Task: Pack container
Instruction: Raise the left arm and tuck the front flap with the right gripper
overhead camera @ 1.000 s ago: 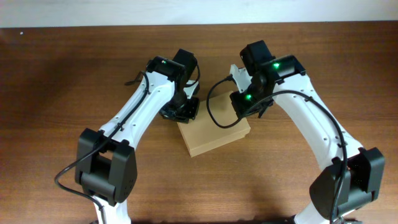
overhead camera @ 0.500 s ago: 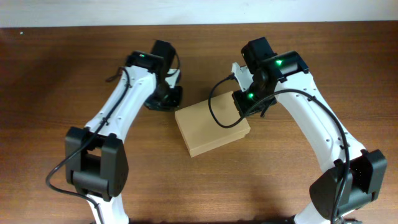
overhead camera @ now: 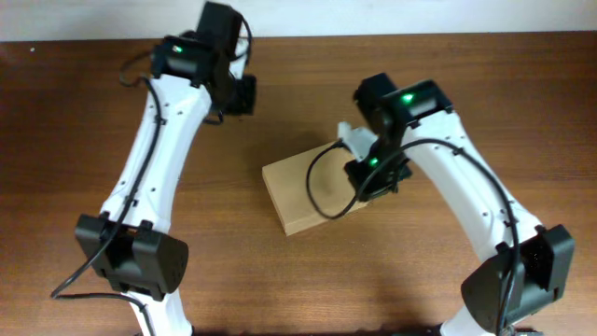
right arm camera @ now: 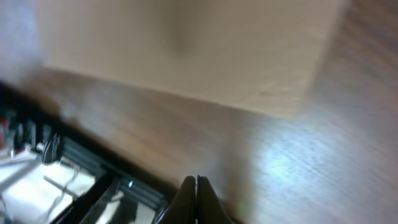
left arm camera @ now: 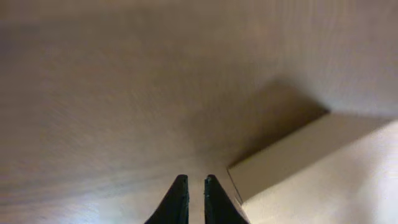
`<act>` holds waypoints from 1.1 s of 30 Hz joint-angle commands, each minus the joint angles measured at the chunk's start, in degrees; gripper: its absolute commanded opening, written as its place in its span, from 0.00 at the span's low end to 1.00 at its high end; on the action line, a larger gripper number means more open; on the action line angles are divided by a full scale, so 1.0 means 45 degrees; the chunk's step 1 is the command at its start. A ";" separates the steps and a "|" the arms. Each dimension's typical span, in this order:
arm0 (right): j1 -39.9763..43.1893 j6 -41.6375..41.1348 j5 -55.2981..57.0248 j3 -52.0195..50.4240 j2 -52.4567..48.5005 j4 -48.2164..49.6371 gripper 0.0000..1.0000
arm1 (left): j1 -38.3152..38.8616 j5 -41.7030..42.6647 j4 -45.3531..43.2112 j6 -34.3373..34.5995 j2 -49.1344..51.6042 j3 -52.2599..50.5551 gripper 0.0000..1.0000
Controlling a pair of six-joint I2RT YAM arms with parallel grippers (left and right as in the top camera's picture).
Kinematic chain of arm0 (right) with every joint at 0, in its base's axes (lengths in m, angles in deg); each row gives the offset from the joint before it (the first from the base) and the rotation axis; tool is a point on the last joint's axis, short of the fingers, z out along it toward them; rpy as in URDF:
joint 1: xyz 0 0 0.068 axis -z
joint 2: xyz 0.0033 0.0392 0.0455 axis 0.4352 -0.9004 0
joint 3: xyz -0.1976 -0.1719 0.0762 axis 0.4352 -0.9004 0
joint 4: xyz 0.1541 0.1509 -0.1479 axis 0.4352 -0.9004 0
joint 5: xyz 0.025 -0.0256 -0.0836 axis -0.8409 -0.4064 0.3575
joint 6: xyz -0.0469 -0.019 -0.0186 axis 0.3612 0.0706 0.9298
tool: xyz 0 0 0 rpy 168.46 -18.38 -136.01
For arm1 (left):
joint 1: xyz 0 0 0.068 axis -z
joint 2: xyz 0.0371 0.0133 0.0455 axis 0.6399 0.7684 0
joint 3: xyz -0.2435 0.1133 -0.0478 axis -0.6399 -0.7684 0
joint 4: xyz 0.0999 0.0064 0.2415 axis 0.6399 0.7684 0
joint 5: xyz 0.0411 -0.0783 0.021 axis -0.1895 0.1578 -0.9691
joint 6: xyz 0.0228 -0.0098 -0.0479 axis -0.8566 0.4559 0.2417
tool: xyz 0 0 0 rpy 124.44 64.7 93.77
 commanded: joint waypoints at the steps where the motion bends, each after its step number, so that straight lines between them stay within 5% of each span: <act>1: -0.1399 0.0476 -0.0622 0.0272 -0.0029 0.0010 0.04 | -0.0515 -0.0491 0.0121 -0.0199 -0.0155 0.0884 0.11; 10: -0.3614 0.0219 -0.0554 -0.0690 -0.0039 0.0874 0.04 | -0.1462 -0.0491 0.0670 -0.0199 -0.0155 0.1078 0.11; 33: -0.3852 -0.0233 -0.1457 -0.3308 -0.0908 0.4974 0.04 | -0.1559 -0.0593 0.0748 -0.0296 -0.0155 0.1078 0.12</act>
